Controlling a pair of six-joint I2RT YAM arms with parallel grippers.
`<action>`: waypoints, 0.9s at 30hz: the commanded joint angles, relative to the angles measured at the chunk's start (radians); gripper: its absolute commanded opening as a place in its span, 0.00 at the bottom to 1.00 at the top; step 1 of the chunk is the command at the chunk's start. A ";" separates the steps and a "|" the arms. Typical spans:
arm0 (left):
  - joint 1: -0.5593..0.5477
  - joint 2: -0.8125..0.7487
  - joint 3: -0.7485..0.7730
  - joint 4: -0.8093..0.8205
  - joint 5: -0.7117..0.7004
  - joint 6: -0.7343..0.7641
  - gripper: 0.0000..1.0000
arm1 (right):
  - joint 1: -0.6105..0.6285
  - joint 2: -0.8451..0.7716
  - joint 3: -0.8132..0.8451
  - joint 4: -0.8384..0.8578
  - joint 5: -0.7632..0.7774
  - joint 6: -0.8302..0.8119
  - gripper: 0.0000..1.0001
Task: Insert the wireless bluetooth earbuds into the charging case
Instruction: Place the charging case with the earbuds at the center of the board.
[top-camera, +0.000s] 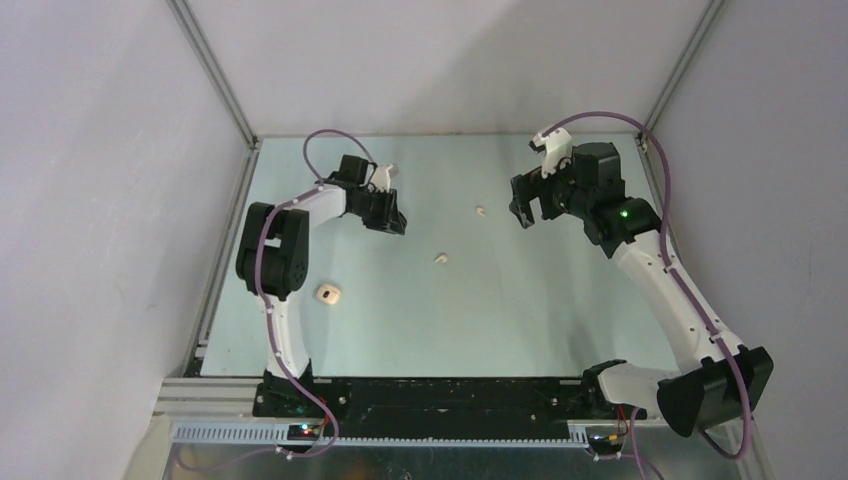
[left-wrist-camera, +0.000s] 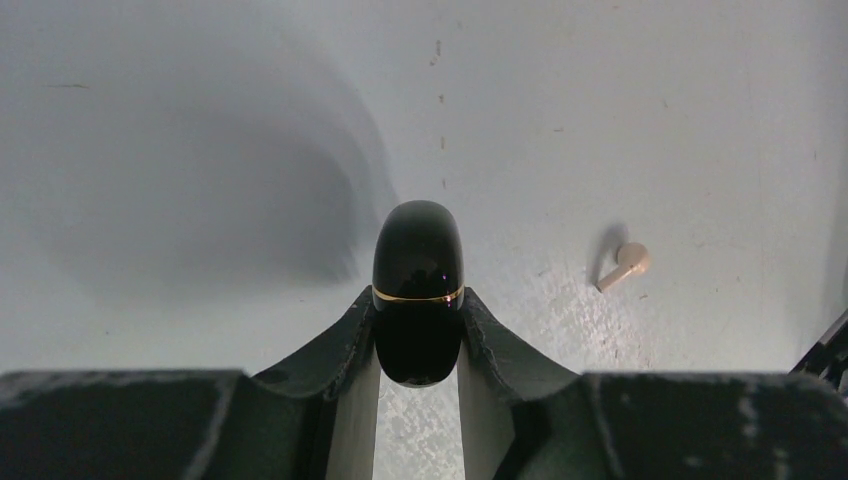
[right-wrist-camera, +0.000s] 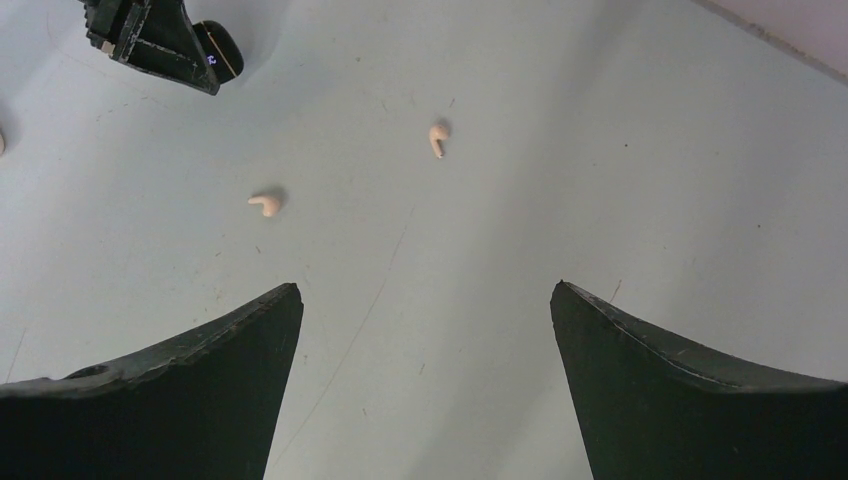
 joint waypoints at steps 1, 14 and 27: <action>0.002 0.020 0.058 -0.036 -0.031 -0.050 0.23 | -0.010 -0.042 0.000 0.033 -0.027 0.006 0.99; 0.015 -0.006 0.046 -0.079 -0.042 -0.006 0.70 | -0.015 -0.039 0.000 0.033 -0.031 0.003 0.99; 0.144 -0.332 -0.084 -0.207 -0.046 0.163 0.99 | 0.214 0.034 0.000 0.080 -0.011 -0.137 0.99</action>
